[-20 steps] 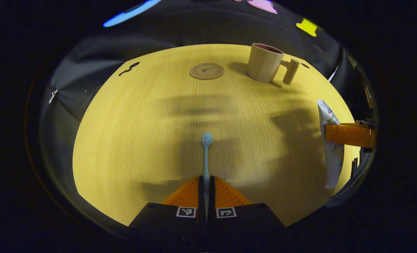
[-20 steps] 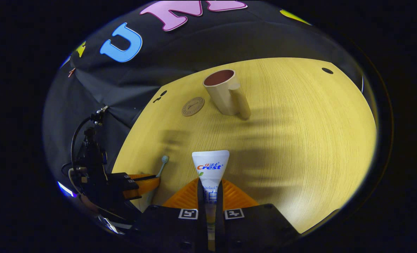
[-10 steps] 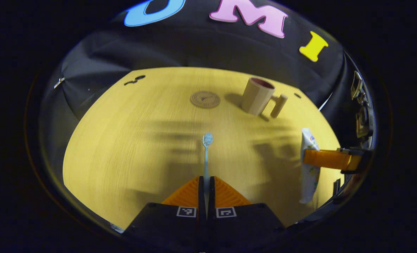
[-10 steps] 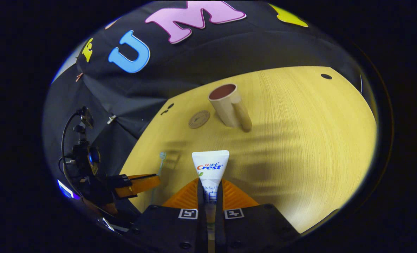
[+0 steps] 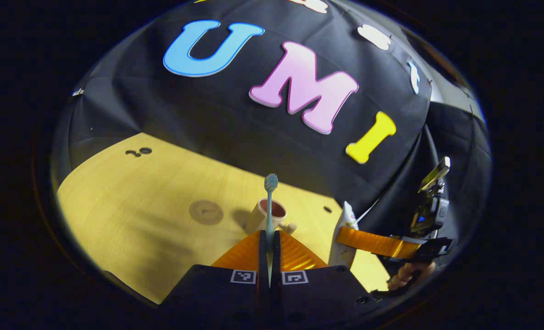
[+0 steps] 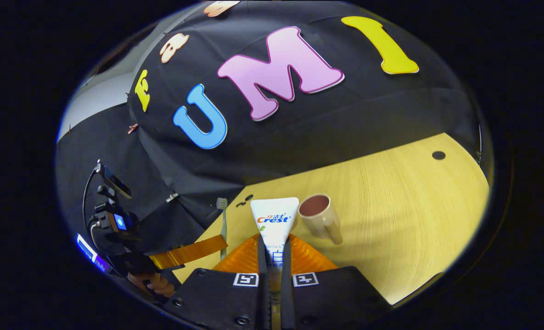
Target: Put the toothbrush and toothpaste on the desktop into the cup, then pick up the cup and place it on the coaster on the desktop.
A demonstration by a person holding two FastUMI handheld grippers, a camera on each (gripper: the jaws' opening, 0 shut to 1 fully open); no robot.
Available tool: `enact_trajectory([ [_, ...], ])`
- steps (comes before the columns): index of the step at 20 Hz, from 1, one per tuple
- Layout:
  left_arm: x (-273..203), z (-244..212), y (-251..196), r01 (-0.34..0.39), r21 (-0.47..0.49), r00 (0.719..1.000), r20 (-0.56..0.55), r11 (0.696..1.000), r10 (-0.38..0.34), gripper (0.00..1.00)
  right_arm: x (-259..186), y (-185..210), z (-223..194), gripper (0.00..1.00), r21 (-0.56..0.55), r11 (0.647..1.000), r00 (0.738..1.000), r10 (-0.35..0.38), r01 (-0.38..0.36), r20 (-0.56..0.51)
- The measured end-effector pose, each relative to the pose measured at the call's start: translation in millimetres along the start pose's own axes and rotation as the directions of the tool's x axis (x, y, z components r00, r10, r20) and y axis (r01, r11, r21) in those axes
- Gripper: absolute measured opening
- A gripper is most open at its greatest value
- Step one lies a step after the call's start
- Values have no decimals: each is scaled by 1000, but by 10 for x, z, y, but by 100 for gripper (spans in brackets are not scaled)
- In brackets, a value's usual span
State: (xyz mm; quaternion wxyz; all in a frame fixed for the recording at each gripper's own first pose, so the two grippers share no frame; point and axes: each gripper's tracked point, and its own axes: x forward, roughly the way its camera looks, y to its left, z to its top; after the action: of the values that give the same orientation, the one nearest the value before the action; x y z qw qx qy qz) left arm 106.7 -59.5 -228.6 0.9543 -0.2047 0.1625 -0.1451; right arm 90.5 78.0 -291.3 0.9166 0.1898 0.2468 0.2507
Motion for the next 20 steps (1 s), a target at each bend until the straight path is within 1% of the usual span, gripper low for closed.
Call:
enact_trajectory([
  [3,179,240,-103,20,-14,995,102,1000,-18,6,263,-62,396,12,-48,999,996,19,-15,81],
  [6,313,303,-137,24,-19,988,156,1000,-20,6,603,-62,731,12,-55,997,986,57,-49,154],
  [11,484,478,-131,22,-36,967,254,999,-12,6,1179,-209,1084,12,-107,992,966,90,-66,243],
  [14,619,526,-86,17,-40,959,284,999,-5,6,1488,-335,1095,12,-150,987,961,92,-54,262],
  [15,684,550,-86,21,-43,956,292,999,-8,6,1593,-418,1044,12,-165,985,964,83,-42,254],
  [18,864,645,-79,29,-52,944,329,998,-10,6,1800,-589,770,12,-173,984,979,68,-34,194],
  [20,1009,726,-89,31,-46,934,357,998,-12,6,1866,-678,607,12,-202,979,985,61,-28,159],
])
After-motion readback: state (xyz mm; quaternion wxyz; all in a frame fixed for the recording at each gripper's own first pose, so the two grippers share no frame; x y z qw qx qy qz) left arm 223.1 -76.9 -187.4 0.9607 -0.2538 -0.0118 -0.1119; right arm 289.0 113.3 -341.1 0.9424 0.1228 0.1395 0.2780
